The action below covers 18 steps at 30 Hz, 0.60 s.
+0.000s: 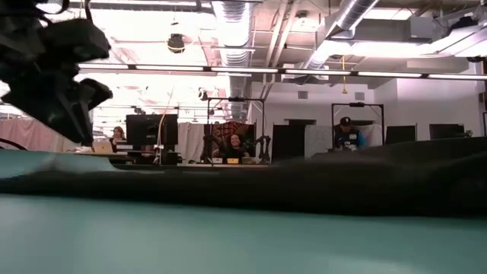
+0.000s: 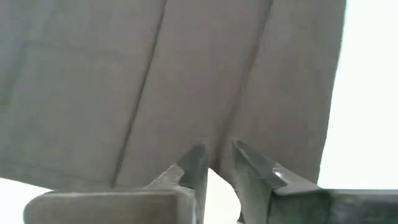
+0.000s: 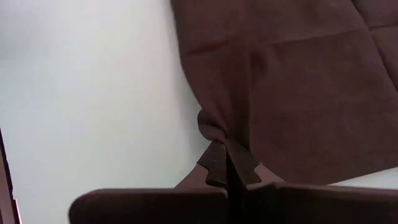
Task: Roll towel
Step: Roll the black towel
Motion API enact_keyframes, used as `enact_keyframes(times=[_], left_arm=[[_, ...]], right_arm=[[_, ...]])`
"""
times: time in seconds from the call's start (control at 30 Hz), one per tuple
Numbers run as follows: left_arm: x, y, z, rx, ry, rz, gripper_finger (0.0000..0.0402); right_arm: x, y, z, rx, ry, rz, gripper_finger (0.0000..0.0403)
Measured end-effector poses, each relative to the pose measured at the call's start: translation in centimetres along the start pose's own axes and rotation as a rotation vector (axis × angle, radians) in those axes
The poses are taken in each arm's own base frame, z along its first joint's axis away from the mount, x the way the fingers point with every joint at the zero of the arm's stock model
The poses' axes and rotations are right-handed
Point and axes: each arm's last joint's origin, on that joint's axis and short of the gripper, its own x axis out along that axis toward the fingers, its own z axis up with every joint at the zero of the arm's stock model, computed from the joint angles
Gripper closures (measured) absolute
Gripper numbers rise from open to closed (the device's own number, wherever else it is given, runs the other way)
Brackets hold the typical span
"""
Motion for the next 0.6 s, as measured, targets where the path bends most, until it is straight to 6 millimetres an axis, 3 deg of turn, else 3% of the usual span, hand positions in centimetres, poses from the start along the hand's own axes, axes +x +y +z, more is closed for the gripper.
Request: enact_keyframes(times=[0.23, 0.47, 0.6], left_arm=[[-0.1, -0.4, -0.6, -0.065, 0.043, 0.018, 0.0281], [-0.1, -1.6, -3.3, -0.089, 0.055, 0.048, 0.0283], [-0.2, -1.8, -3.7, -0.084, 0.003, 0.092, 0.0285]], right_arm=[[0.0, 0.0, 0.0, 0.004, -0.001, 0.003, 0.0397], [0.0, 0.0, 0.0, 0.001, 0.0, 0.0, 0.0397], [0.0, 0.0, 0.0, -0.001, 0.001, -0.003, 0.0397]])
